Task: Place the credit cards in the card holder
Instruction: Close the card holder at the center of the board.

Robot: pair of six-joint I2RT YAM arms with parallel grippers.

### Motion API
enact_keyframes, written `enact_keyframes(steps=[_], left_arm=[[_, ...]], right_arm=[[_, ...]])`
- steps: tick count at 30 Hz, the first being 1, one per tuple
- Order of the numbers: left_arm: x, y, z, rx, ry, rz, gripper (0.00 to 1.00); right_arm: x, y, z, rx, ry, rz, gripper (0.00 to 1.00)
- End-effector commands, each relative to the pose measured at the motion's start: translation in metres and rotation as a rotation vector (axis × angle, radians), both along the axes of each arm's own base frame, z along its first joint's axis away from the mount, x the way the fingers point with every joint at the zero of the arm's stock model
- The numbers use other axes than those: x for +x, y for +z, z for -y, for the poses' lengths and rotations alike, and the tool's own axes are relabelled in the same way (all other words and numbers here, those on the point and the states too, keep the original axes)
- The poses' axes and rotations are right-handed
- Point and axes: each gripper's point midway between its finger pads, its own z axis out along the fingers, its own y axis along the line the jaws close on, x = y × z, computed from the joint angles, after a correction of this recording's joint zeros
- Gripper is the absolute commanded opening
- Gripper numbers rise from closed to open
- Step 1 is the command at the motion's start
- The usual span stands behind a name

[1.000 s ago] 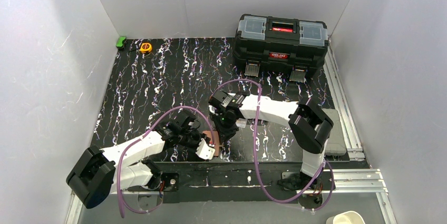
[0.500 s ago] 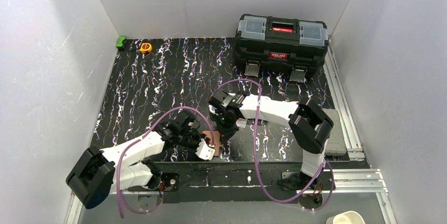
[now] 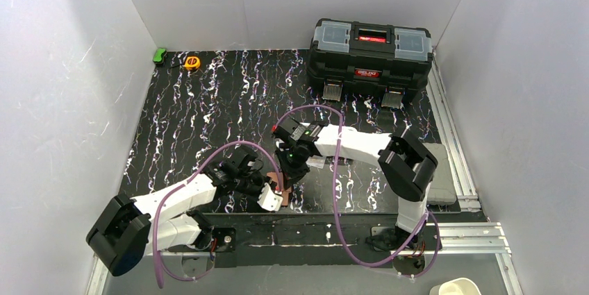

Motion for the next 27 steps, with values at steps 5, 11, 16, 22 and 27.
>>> enact_keyframes(steps=[5, 11, 16, 22, 27], left_arm=[[-0.013, -0.012, -0.013, 0.047, 0.008, -0.042, 0.22], [-0.013, -0.011, -0.012, 0.044, 0.004, -0.041, 0.22], [-0.013, -0.011, -0.012, 0.043, 0.006, -0.044, 0.22], [-0.014, -0.011, -0.011, 0.039, 0.007, -0.048, 0.22], [-0.015, -0.011, -0.012, 0.037, 0.006, -0.048, 0.22]], right_arm=[[0.002, -0.001, -0.027, 0.107, 0.026, -0.059, 0.01], [0.005, -0.006, -0.032, 0.122, 0.031, -0.070, 0.01], [0.009, -0.009, -0.031, 0.117, 0.008, -0.069, 0.01], [0.009, -0.015, -0.031, 0.094, 0.008, -0.090, 0.01], [0.008, -0.020, -0.031, 0.078, 0.010, -0.107, 0.01]])
